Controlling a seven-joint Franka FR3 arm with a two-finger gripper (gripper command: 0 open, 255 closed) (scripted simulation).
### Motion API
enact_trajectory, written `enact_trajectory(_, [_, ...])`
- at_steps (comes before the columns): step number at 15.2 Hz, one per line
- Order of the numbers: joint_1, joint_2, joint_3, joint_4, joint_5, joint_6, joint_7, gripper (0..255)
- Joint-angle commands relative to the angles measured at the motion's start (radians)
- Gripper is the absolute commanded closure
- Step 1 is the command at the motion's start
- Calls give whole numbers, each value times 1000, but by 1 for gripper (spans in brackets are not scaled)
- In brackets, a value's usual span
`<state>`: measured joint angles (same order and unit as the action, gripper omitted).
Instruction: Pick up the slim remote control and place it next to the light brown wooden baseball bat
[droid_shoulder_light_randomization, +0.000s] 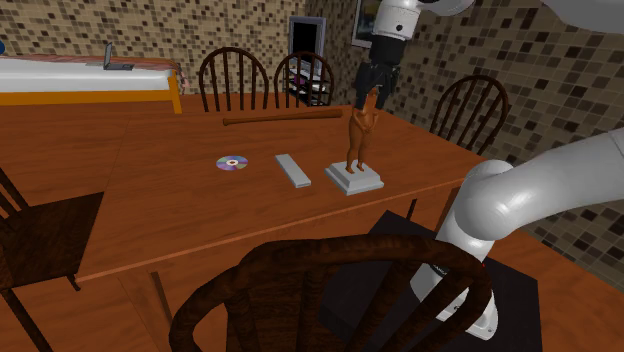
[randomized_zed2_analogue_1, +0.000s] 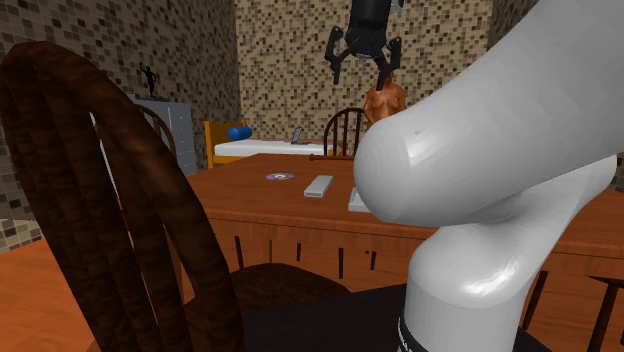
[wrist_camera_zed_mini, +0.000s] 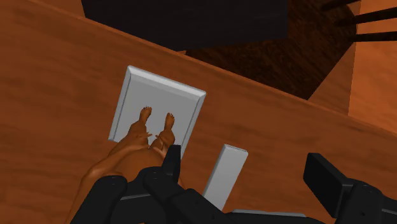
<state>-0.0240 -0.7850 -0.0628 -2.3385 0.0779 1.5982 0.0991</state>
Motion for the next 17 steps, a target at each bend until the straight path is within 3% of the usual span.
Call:
enact_trajectory(1, [0, 0, 0, 0, 0, 0, 0, 0])
enact_trajectory(9, [1, 232, 52, -25, -5, 248, 56, 0])
enact_trajectory(17, [-5, 517, 91, 39, -35, 456, 123, 0])
